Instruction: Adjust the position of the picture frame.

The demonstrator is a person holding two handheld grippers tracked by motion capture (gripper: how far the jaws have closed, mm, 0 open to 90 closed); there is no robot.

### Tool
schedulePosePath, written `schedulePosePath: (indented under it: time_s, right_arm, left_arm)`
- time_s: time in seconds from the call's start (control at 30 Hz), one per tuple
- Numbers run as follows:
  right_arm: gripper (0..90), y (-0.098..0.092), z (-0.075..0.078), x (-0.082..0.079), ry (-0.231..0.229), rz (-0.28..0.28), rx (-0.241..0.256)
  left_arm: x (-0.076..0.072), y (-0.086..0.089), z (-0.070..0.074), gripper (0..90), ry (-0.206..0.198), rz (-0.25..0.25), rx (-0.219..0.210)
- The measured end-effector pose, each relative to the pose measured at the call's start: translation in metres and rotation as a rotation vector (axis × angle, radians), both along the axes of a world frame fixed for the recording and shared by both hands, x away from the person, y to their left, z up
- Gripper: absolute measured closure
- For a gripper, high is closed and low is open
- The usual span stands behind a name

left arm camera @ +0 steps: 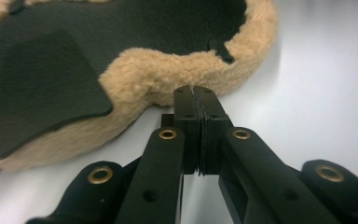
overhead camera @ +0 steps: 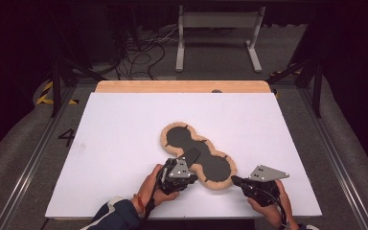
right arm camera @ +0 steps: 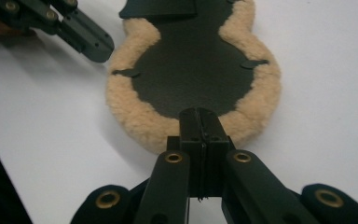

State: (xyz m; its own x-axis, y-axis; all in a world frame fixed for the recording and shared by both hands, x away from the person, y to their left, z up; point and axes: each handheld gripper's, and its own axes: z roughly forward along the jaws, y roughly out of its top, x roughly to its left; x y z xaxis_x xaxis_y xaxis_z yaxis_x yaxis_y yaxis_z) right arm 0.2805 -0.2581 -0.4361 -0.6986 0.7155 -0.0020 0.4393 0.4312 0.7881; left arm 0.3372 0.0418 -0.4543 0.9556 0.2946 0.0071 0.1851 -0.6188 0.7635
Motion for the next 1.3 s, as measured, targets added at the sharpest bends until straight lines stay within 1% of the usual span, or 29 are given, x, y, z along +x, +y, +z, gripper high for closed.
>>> schedulePosePath:
  time_s: [0.1, 0.17, 0.23, 0.3, 0.33, 0.37, 0.43, 0.5, 0.57, 0.63, 0.7, 0.73, 0.8, 0.87, 0.9, 0.97, 1.0, 1.03, 1.07, 1.1, 1.13, 1.2, 1.27, 1.3]
  right_arm:
    - [90.0, 0.005, 0.000, -0.002, 0.002, 0.026, 0.006]
    - [90.0, 0.009, 0.000, -0.004, 0.003, 0.044, 0.012]
    - [90.0, 0.014, 0.000, -0.006, 0.004, 0.066, 0.014]
    - [90.0, 0.018, -0.001, -0.008, 0.006, 0.086, 0.012]
    - [90.0, 0.018, -0.001, -0.008, 0.006, 0.086, 0.012]
    - [90.0, 0.021, -0.003, -0.008, 0.008, 0.097, 0.008]
    - [90.0, 0.027, -0.005, -0.010, 0.016, 0.112, -0.003]
    - [89.9, 0.031, -0.007, -0.010, 0.020, 0.128, -0.013]
    - [89.9, 0.034, -0.008, -0.011, 0.020, 0.142, -0.013]
    - [90.0, 0.037, -0.009, -0.011, 0.024, 0.151, -0.021]
    - [89.9, 0.040, -0.012, -0.010, 0.032, 0.159, -0.029]
    - [89.7, 0.042, -0.013, -0.010, 0.034, 0.160, -0.035]
    - [89.5, 0.046, -0.015, -0.011, 0.035, 0.170, -0.047]
    - [89.5, 0.049, -0.017, -0.012, 0.031, 0.179, -0.065]
    - [89.6, 0.050, -0.017, -0.012, 0.031, 0.180, -0.066]
    - [89.6, 0.051, -0.019, -0.011, 0.033, 0.175, -0.076]
    - [89.6, 0.051, -0.020, -0.010, 0.036, 0.170, -0.078]
    - [89.6, 0.051, -0.021, -0.010, 0.037, 0.166, -0.085]
    - [89.7, 0.051, -0.022, -0.009, 0.037, 0.164, -0.087]
    - [89.8, 0.051, -0.022, -0.009, 0.038, 0.160, -0.089]
    - [89.9, 0.051, -0.022, -0.009, 0.039, 0.155, -0.090]
    - [90.0, 0.050, -0.023, -0.008, 0.041, 0.152, -0.086]
    - [90.0, 0.048, -0.023, -0.008, 0.039, 0.151, -0.085]
    - [90.0, 0.048, -0.023, -0.008, 0.037, 0.150, -0.086]
  left_arm:
    - [0.000, 0.019, 0.010, 87.9, -0.009, 0.023, -0.035]
    - [0.003, 0.033, 0.016, 88.2, -0.023, 0.053, -0.051]
    - [0.012, 0.048, 0.020, 88.4, -0.036, 0.108, -0.071]
    - [0.025, 0.061, 0.022, 87.8, -0.031, 0.182, -0.094]
    - [0.025, 0.061, 0.022, 87.3, -0.031, 0.182, -0.094]
    - [0.033, 0.065, 0.021, 87.3, -0.029, 0.219, -0.104]
    - [0.046, 0.071, 0.020, 85.9, -0.018, 0.260, -0.116]
    - [0.055, 0.074, 0.020, 85.9, -0.028, 0.282, -0.116]
    - [0.065, 0.076, 0.020, 85.3, -0.015, 0.307, -0.126]
    - [0.075, 0.078, 0.019, 85.1, -0.015, 0.340, -0.133]
    - [0.087, 0.079, 0.016, 82.6, 0.005, 0.380, -0.141]
    - [0.091, 0.079, 0.015, 82.6, 0.004, 0.396, -0.138]
    - [0.101, 0.077, 0.012, 82.3, 0.018, 0.432, -0.139]
    - [0.110, 0.079, 0.012, 79.8, 0.003, 0.468, -0.131]
    - [0.116, 0.081, 0.012, 78.2, 0.029, 0.503, -0.157]
    - [0.126, 0.083, 0.013, 76.6, 0.053, 0.546, -0.168]
    - [0.131, 0.083, 0.013, 76.3, 0.049, 0.562, -0.166]
    - [0.136, 0.082, 0.012, 77.0, 0.059, 0.569, -0.169]
    - [0.140, 0.081, 0.011, 77.6, 0.059, 0.573, -0.154]
    - [0.144, 0.080, 0.011, 78.4, 0.043, 0.585, -0.127]
    - [0.149, 0.079, 0.009, 79.4, 0.047, 0.590, -0.116]
    - [0.158, 0.077, 0.006, 78.9, 0.082, 0.601, -0.114]
    - [0.168, 0.072, 0.003, 76.6, 0.102, 0.601, -0.070]
    - [0.170, 0.071, 0.002, 74.5, 0.113, 0.603, -0.060]
